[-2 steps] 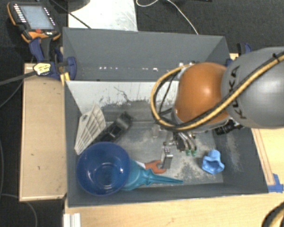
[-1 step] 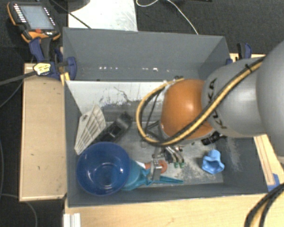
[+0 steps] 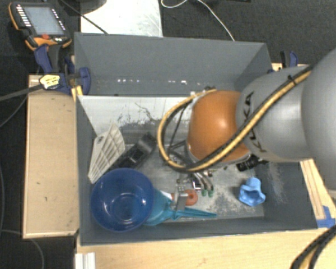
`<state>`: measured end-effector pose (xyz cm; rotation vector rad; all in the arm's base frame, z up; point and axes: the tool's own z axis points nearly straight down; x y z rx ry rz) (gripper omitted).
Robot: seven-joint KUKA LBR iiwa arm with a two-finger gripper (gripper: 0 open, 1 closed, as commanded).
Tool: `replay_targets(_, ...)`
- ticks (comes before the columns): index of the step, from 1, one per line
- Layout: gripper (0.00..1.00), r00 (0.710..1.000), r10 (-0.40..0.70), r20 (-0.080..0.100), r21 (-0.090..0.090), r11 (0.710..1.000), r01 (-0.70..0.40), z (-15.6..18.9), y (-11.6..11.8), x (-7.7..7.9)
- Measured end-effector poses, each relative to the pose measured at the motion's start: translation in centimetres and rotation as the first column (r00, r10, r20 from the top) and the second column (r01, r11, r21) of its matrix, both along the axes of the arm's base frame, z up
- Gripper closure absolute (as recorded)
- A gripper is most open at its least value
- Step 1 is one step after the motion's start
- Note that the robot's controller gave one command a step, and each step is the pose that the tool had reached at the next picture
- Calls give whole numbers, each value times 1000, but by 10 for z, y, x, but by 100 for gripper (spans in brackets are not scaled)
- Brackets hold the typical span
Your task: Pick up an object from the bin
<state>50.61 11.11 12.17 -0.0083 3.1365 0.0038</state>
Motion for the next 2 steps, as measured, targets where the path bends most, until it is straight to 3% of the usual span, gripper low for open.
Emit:
replay_targets(1,0,991,129,-15,-1,992,-129,-6,-20,-13)
replay_targets(2,0,990,139,0,-1,990,-139,-52,-16,-7)
